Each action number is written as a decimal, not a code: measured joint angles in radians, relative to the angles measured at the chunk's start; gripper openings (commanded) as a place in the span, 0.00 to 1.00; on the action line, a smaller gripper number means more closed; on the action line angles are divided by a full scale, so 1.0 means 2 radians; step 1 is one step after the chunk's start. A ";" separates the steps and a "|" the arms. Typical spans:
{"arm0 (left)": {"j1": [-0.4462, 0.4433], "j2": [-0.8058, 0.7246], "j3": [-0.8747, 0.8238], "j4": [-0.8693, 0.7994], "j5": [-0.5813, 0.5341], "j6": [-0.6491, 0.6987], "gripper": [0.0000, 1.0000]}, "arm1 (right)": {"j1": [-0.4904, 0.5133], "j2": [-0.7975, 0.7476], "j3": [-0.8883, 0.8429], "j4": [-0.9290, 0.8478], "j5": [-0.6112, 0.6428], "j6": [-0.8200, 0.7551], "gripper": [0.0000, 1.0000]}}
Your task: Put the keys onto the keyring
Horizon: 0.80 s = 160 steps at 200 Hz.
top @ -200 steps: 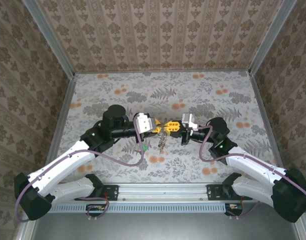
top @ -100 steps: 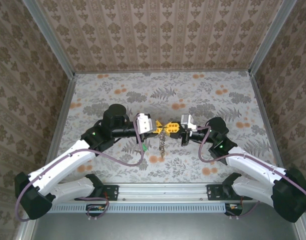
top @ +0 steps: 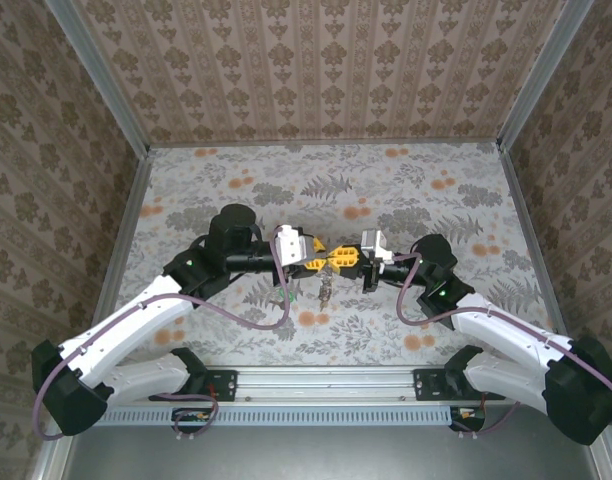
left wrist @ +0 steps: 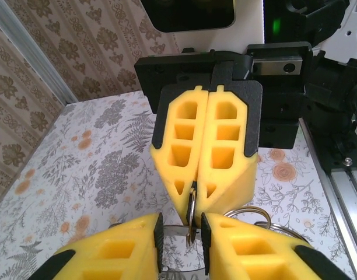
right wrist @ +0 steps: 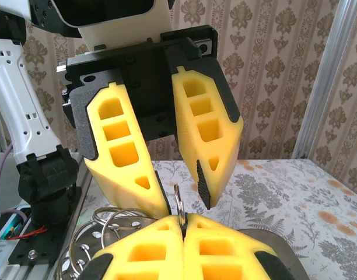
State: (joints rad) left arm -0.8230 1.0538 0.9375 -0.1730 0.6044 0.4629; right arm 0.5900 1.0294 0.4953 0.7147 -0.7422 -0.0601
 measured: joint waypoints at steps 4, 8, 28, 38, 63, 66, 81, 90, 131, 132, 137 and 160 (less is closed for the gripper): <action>0.000 0.000 0.000 0.000 0.000 0.000 0.25 | 0.000 0.000 0.000 0.000 0.000 0.000 0.00; 0.000 0.000 0.000 0.000 -0.001 0.000 0.25 | 0.000 0.000 0.000 0.000 0.000 0.000 0.00; 0.000 0.000 0.000 -0.003 -0.002 0.000 0.25 | 0.000 0.000 0.000 0.000 0.000 0.000 0.00; 0.000 0.000 0.000 -0.004 -0.003 0.000 0.25 | 0.000 0.000 0.000 0.000 0.000 0.000 0.00; 0.000 0.004 0.001 -0.004 -0.003 0.001 0.17 | 0.000 0.000 0.000 0.003 0.000 0.002 0.00; 0.000 0.004 0.001 -0.004 -0.003 0.000 0.13 | 0.000 0.000 0.000 0.003 0.000 0.002 0.00; 0.000 0.006 0.002 -0.010 0.000 0.007 0.00 | -0.001 0.000 0.000 0.002 0.002 0.002 0.00; 0.001 0.006 0.003 -0.012 0.000 0.005 0.00 | -0.001 0.000 0.000 0.002 0.003 0.002 0.00; 0.000 0.008 0.010 -0.039 0.001 0.014 0.00 | 0.001 -0.013 0.011 -0.056 0.002 -0.048 0.27; 0.000 0.008 0.010 -0.040 0.000 0.014 0.00 | 0.001 -0.015 0.013 -0.064 0.002 -0.053 0.28; 0.000 0.008 0.010 -0.045 -0.001 0.016 0.00 | 0.001 -0.019 0.020 -0.086 0.002 -0.068 0.29; 0.000 0.008 0.014 -0.075 -0.017 0.029 0.00 | 0.001 -0.038 0.070 -0.210 0.008 -0.152 0.33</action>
State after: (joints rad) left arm -0.8230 1.0698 0.9653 -0.3229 0.5701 0.5209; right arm 0.5919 0.9535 0.6346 0.2951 -0.7254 -0.3641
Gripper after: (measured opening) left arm 0.046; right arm 0.323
